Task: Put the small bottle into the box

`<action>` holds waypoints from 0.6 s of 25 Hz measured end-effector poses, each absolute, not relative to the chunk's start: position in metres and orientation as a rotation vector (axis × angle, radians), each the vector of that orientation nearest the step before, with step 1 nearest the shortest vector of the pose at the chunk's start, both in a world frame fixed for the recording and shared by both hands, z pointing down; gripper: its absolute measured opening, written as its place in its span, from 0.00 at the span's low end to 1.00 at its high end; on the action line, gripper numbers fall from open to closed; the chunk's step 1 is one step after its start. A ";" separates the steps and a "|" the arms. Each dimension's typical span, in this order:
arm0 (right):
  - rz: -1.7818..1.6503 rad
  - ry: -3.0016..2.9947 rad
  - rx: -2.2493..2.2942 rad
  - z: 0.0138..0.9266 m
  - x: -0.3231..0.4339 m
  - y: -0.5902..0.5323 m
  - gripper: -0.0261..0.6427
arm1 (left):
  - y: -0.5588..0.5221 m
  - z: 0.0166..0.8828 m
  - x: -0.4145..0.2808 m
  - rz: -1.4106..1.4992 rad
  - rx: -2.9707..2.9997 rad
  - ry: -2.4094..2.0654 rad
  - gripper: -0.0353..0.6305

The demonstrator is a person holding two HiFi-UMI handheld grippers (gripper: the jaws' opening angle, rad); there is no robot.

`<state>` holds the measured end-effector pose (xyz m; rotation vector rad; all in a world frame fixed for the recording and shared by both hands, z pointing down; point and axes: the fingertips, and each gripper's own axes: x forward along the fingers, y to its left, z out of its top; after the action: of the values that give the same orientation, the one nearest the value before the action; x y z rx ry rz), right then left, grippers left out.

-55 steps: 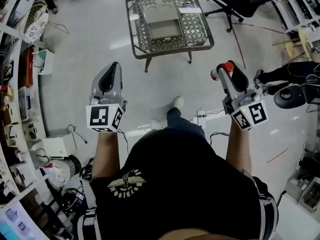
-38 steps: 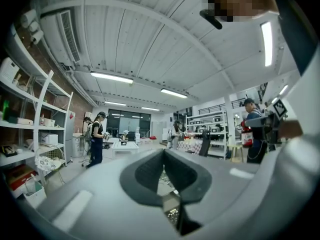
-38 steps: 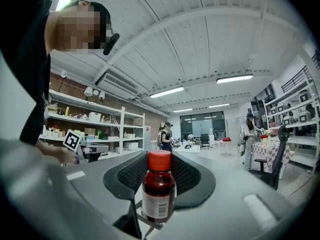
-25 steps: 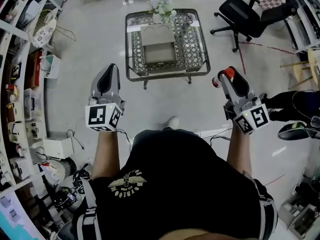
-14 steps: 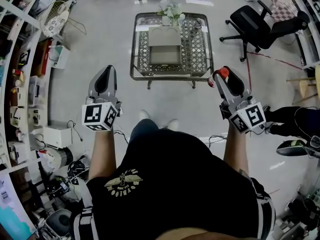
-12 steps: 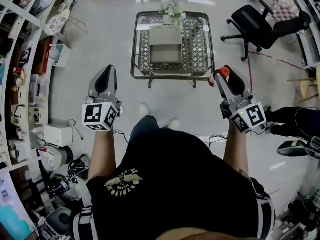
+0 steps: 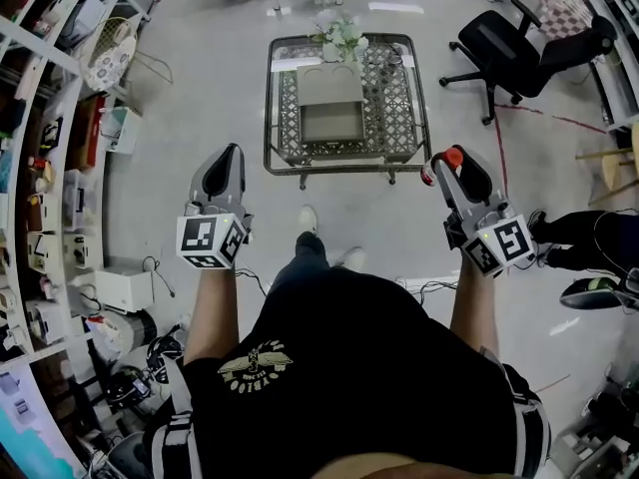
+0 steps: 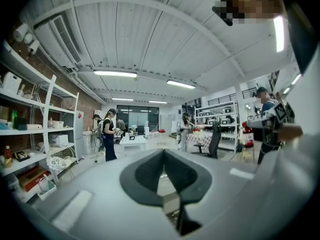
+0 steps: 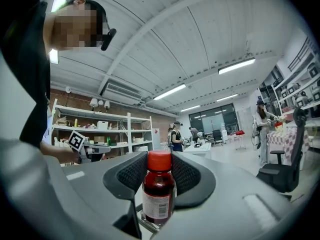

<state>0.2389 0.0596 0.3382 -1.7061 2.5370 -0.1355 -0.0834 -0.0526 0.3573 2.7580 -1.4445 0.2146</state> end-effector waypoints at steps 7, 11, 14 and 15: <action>-0.195 2.523 -1.725 0.338 0.225 0.032 0.28 | -0.086 0.363 -0.076 0.234 2.787 -1.375 0.05; -0.179 2.512 -1.757 0.336 0.219 0.010 0.28 | -0.111 0.365 -0.080 0.242 2.789 -1.343 0.05; -0.145 2.532 -1.783 0.334 0.217 -0.009 0.28 | -0.132 0.362 -0.076 0.224 2.808 -1.315 0.05; -0.135 2.538 -1.791 0.333 0.216 -0.016 0.28 | -0.140 0.361 -0.075 0.220 2.815 -1.304 0.05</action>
<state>0.2157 -0.0162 0.3334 -1.7907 2.5384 -0.1345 -0.0749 -0.1400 0.3611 2.8150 -1.3037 0.2197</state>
